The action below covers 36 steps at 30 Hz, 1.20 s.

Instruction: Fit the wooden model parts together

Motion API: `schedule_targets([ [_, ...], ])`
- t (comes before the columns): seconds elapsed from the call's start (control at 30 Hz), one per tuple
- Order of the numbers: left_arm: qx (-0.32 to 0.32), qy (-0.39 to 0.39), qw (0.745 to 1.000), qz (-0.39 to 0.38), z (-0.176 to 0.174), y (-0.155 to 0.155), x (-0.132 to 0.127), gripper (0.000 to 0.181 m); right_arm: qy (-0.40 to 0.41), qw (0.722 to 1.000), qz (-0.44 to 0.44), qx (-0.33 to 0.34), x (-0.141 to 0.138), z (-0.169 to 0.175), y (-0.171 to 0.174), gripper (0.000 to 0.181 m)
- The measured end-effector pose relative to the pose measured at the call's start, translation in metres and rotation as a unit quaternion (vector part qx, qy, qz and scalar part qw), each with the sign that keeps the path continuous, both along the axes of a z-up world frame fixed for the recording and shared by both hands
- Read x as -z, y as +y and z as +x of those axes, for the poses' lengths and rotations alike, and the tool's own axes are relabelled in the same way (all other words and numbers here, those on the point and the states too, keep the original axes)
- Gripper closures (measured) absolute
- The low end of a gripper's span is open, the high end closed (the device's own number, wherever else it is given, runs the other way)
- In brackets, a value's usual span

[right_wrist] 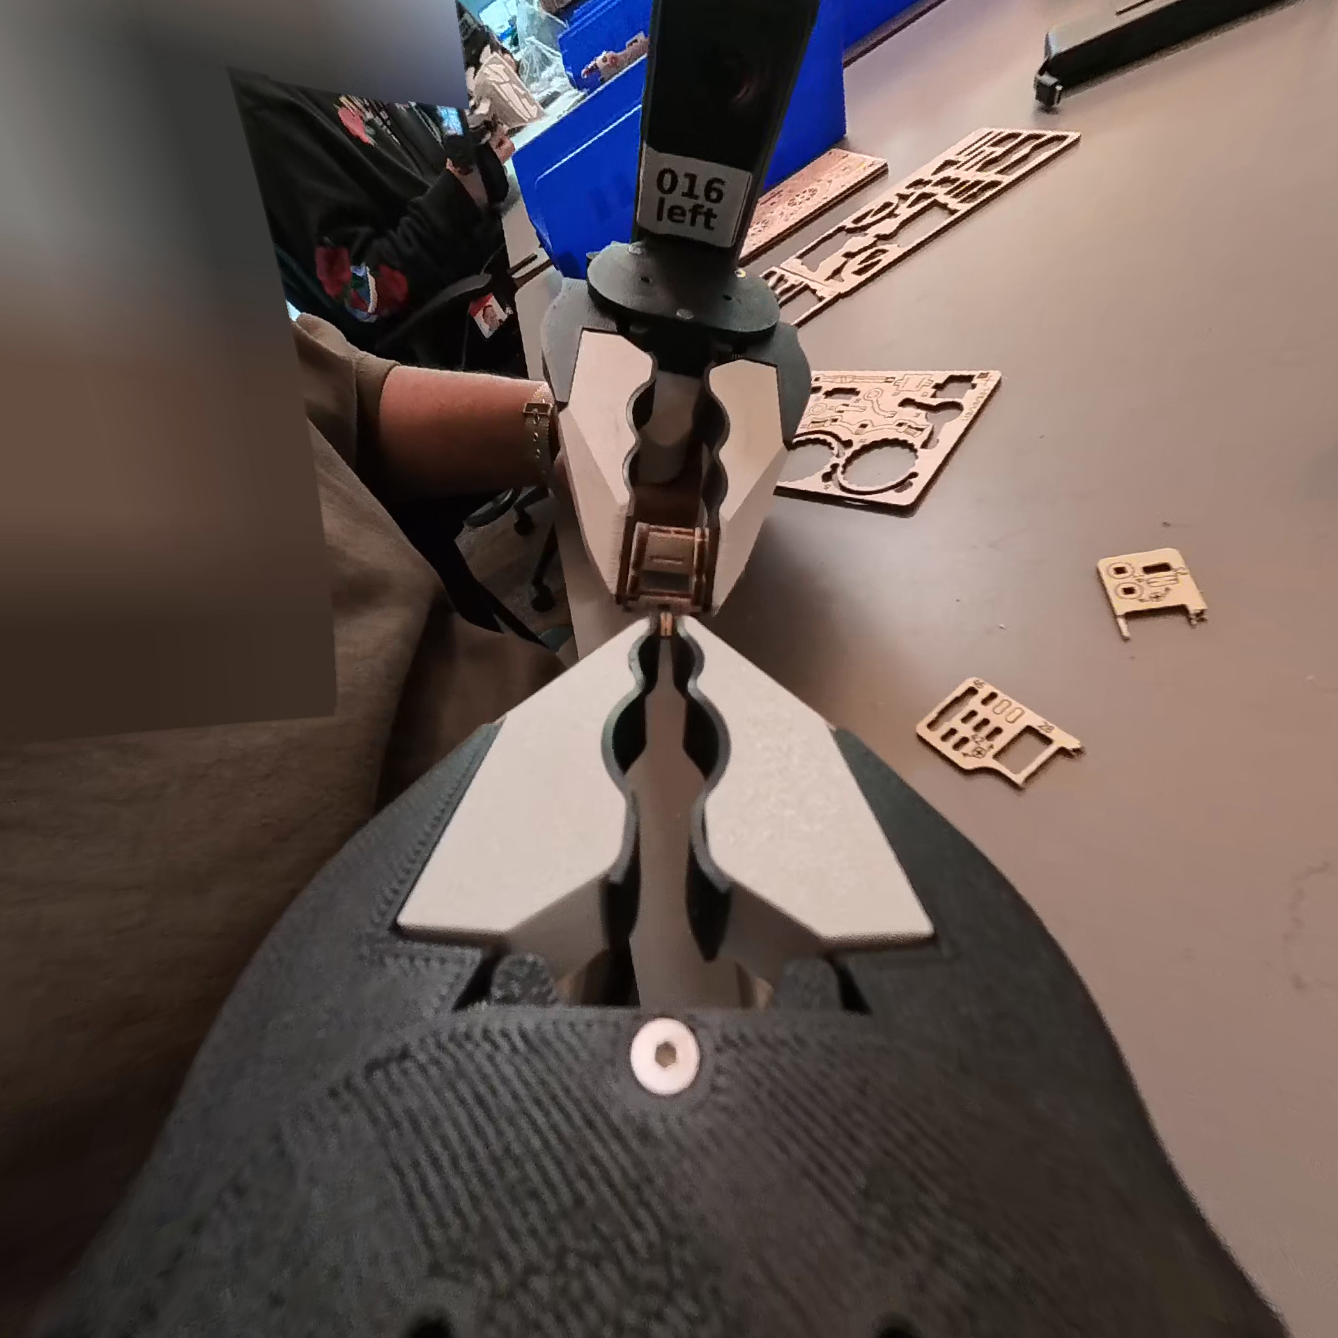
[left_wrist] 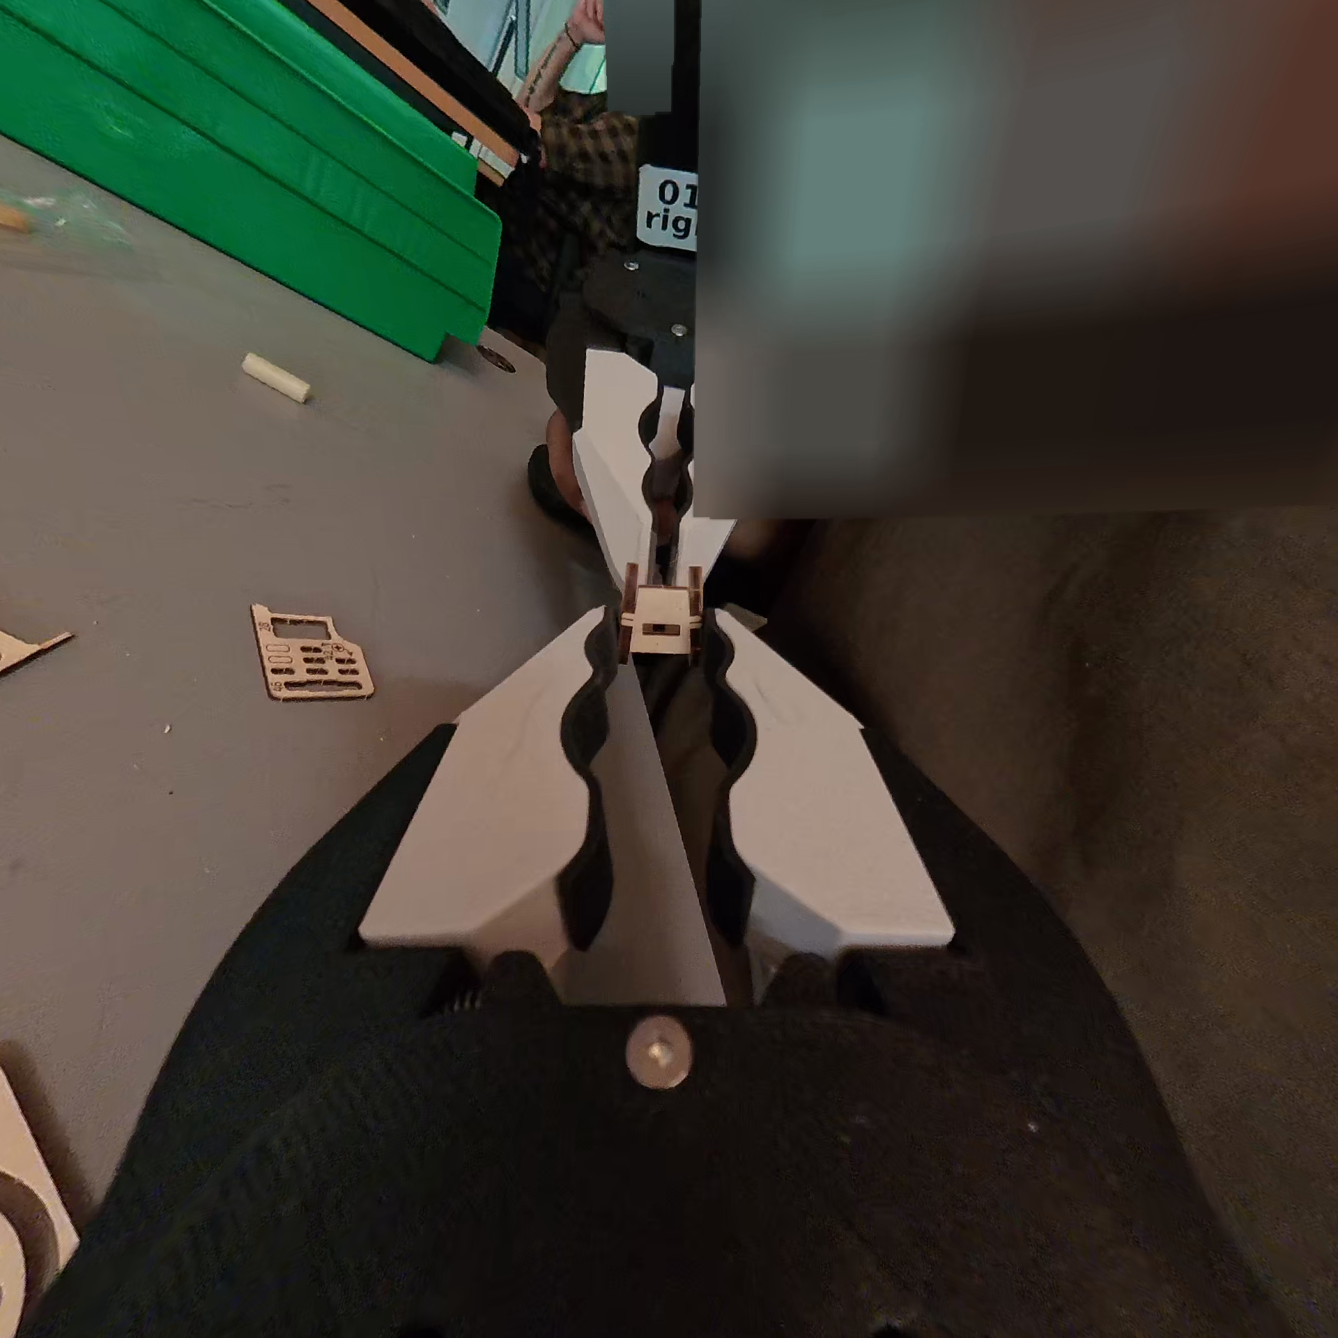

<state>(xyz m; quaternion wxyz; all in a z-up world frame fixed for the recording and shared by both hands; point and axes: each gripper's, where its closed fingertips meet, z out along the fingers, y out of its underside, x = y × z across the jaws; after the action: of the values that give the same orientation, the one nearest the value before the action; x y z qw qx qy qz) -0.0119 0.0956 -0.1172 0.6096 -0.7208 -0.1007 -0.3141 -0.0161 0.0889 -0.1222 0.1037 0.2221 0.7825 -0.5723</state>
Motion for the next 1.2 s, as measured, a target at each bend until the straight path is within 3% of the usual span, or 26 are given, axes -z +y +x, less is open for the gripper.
schedule_targets([
  [0.77,-0.008,0.035,0.999,-0.021,0.001,0.002,0.008,0.160,-0.002,1.000,0.011,0.006,0.005,0.000,-0.001,0.181],
  [1.2,-0.011,0.021,1.000,0.006,0.001,0.001,-0.002,0.160,-0.021,0.998,-0.054,0.006,-0.007,-0.001,-0.001,0.181],
])
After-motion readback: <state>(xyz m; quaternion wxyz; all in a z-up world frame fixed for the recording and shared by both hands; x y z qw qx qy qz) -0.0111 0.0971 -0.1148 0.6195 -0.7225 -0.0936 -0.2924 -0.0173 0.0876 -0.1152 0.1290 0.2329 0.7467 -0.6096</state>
